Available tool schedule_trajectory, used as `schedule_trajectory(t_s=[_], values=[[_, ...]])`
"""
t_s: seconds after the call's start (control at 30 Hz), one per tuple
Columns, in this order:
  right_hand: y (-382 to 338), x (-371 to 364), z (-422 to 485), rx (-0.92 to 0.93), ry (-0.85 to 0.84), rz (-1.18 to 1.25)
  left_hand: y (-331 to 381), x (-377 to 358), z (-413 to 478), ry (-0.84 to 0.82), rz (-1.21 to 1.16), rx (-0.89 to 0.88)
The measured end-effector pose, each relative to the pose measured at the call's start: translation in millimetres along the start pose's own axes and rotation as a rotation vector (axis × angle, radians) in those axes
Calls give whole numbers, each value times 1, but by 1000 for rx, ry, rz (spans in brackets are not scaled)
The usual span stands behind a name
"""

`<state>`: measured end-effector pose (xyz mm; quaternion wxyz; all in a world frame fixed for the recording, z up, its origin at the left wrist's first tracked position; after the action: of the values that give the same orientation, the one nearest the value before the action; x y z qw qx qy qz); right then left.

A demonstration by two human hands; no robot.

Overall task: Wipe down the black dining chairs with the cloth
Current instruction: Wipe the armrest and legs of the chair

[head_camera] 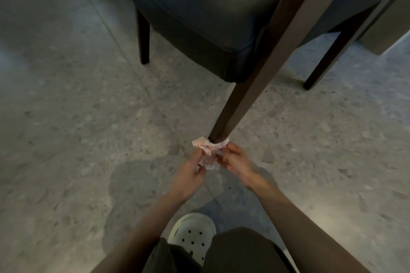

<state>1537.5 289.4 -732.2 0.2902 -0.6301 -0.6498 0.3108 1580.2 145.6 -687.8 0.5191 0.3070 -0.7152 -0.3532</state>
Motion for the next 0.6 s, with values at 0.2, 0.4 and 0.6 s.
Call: schedule_trajectory(t_s=[0.2,0.4,0.6], values=[[24,-9,14,-26,-63,-129,-34,-11,14,-20,13,143],[5,2,-4,2,110,-113,-13,15,14,-120,-86,169],[-81,35,-90,47,239,-188,94,75,1,-203,-20,95]])
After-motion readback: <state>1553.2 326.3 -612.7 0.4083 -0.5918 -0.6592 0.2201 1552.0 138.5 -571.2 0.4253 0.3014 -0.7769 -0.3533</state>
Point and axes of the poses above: each hand's wrist, its own z-axis towards the middle knuckle, its own x-axis out of the back of the hand, y = z × x, the point moved 1 cm from there along z, towards the middle knuckle, and after that the axes turned 3 degrees about -x, right-handed, at the moved point
